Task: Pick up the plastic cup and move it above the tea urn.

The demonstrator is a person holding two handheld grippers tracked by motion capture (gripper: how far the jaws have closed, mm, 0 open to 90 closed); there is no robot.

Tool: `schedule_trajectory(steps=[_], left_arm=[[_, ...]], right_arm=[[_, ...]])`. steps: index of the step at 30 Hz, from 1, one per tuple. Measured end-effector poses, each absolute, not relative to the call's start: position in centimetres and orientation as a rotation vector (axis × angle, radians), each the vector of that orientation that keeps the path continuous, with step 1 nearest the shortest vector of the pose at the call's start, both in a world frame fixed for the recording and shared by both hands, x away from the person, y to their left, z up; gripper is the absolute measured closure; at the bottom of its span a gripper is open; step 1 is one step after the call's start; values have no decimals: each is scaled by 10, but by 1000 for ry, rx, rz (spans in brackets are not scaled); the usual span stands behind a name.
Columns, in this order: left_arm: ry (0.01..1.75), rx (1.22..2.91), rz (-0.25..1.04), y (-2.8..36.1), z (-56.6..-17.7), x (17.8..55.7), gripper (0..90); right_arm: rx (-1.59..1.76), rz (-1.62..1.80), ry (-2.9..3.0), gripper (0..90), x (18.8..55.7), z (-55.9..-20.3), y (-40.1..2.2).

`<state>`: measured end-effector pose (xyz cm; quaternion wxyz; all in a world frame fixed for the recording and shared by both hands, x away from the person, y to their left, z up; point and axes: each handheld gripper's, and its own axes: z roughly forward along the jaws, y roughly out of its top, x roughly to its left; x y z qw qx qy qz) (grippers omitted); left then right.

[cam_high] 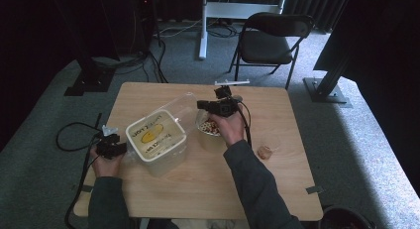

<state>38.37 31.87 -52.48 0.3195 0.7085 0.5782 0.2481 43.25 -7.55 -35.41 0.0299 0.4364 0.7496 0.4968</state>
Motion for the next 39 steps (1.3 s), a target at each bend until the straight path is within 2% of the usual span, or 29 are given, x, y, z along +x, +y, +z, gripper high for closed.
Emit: schedule_trajectory(steps=[11, 14, 20, 32, 39], left_arm=[[1520, 1864, 652, 318, -525, 384, 426], [1520, 1865, 652, 318, -525, 384, 426], [1519, 1866, 652, 318, -525, 384, 426], [1518, 1868, 652, 317, -525, 384, 425], [1513, 1877, 652, 316, -525, 385, 426]], right_arm=[[1348, 1523, 2312, 857, 432, -355, -60], [1305, 1572, 2333, 639, 431, -353, -56], [1259, 1696, 2338, 566, 426, -348, -56], [1267, 1707, 2325, 556, 425, -349, -66], [1235, 1601, 2359, 590, 420, -365, -62]])
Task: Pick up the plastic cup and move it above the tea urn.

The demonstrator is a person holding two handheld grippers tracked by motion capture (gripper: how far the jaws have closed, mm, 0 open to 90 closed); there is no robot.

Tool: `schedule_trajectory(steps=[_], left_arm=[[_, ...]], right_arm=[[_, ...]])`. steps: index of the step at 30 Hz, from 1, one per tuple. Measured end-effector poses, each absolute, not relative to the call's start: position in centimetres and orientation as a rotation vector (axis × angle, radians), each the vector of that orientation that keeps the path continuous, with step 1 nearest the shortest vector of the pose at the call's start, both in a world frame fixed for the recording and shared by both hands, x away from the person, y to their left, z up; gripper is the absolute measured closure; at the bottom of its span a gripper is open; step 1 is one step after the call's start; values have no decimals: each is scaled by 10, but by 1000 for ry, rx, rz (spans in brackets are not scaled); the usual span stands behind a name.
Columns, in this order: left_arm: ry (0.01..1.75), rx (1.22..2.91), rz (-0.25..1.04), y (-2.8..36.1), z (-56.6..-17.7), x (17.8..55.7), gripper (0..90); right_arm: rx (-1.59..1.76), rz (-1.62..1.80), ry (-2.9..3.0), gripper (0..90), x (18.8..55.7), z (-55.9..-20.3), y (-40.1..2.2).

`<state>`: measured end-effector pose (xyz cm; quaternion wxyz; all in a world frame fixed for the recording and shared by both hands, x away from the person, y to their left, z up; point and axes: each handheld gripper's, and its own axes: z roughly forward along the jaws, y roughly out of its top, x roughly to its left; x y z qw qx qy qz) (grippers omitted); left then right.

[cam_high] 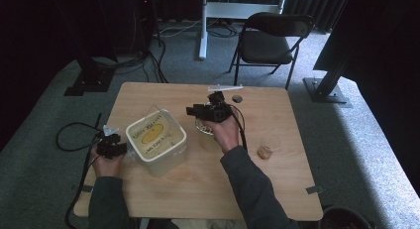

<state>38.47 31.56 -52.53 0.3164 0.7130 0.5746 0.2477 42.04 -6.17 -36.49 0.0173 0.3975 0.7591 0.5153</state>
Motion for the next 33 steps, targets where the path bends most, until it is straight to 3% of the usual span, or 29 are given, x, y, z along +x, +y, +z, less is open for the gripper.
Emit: schedule_trajectory(steps=[7, 21, 33], left_arm=[[1513, 1875, 654, 316, -525, 385, 425], [1516, 1870, 651, 316, -525, 385, 425], [1514, 1877, 653, 316, -525, 385, 424]], right_arm=[[1208, 1596, 2430, 602, 413, -387, -38], [1027, 1627, 2561, 618, 400, -386, -9], [1076, 1699, 2426, 613, 403, -377, -14]])
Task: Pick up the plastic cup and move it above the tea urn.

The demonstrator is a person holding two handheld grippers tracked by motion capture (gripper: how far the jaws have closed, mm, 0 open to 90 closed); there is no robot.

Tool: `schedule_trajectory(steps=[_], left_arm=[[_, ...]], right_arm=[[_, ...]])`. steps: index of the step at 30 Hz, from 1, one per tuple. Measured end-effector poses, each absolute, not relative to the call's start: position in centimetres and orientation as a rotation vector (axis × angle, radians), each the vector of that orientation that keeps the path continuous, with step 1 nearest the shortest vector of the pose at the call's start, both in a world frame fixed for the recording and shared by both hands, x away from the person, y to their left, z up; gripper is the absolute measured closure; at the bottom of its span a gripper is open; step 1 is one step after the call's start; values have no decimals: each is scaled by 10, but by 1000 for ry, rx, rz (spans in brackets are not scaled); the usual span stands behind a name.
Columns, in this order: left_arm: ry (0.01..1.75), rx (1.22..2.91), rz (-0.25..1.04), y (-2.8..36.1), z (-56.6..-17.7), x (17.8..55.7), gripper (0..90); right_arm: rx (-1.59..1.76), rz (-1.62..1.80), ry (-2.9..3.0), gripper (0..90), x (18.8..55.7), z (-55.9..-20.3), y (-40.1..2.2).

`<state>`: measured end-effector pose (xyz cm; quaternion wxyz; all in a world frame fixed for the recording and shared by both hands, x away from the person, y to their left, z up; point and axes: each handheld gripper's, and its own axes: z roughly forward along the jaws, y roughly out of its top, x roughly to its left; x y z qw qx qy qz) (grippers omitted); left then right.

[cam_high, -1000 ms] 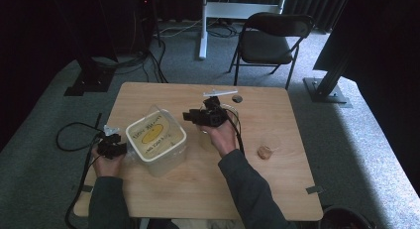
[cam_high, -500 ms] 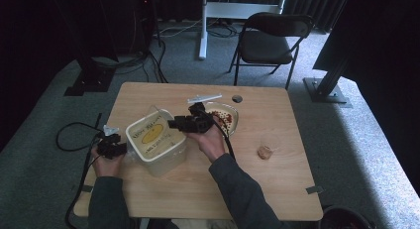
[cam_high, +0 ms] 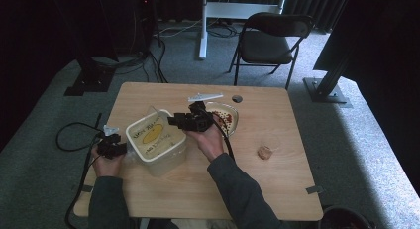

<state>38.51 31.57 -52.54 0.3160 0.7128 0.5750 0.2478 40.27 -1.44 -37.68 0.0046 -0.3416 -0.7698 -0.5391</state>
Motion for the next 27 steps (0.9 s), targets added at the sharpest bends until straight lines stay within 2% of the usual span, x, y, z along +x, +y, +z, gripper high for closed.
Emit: schedule_trajectory(steps=[4, 11, 14, 17, 27], left_arm=[[1513, 1880, 653, 315, -525, 385, 424], [1513, 1878, 651, 316, -525, 385, 424], [1512, 1880, 652, 316, -525, 385, 424], [1514, 1881, 650, 316, -525, 385, 424], [1514, 1879, 651, 316, -525, 385, 424]], right_arm=[[-1007, -1714, -2417, 611, 399, -371, -5], [-933, -1687, -2520, 799, 393, -375, 4], [-953, -1690, -2551, 813, 392, -374, 3], [-951, -1741, -2566, 875, 391, -371, -2], [-853, -1773, -2568, 826, 385, -369, -2]])
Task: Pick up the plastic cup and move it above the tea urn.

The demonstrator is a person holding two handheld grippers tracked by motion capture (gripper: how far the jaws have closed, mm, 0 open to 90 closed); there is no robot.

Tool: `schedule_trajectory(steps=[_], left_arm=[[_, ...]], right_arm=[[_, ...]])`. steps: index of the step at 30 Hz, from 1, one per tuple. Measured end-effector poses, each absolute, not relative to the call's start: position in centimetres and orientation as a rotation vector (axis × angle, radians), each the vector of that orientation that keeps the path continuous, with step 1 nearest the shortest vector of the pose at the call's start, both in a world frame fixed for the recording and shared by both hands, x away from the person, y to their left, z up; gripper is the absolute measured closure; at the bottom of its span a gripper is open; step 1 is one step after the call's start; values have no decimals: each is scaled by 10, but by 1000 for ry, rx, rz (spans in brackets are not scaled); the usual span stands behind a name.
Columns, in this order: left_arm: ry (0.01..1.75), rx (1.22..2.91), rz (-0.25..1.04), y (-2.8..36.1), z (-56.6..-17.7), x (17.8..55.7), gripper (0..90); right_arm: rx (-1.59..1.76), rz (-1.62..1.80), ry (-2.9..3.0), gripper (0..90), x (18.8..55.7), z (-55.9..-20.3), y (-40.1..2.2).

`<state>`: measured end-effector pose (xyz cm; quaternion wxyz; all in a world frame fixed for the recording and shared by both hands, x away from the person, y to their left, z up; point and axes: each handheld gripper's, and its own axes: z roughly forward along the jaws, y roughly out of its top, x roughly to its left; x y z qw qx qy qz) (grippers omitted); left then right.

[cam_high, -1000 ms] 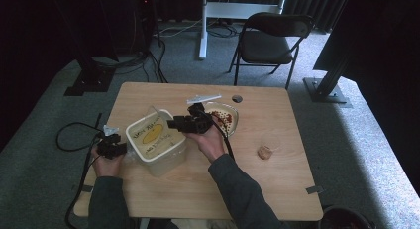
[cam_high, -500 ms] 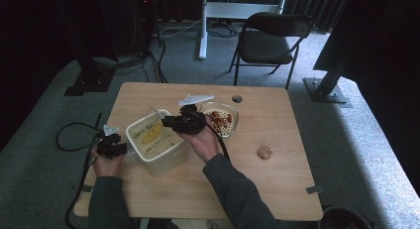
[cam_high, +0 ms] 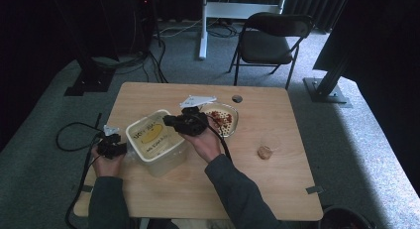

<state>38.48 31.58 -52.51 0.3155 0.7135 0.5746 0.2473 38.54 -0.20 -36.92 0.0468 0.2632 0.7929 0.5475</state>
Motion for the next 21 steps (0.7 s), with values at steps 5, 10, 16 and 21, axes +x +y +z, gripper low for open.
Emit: schedule_trajectory(steps=[5, 10, 16, 21], left_arm=[[1513, 1880, 650, 316, -525, 385, 425], [1514, 1880, 649, 315, -525, 385, 425], [1515, 1878, 650, 315, -525, 385, 424], [1514, 1880, 653, 315, -525, 385, 424]], right_arm=[[850, 1677, 2400, 769, 388, -369, -7], [877, 1660, 2377, 728, 389, -373, -17], [898, 1644, 2366, 660, 388, -380, -27], [919, 1621, 2337, 589, 382, -385, -42]])
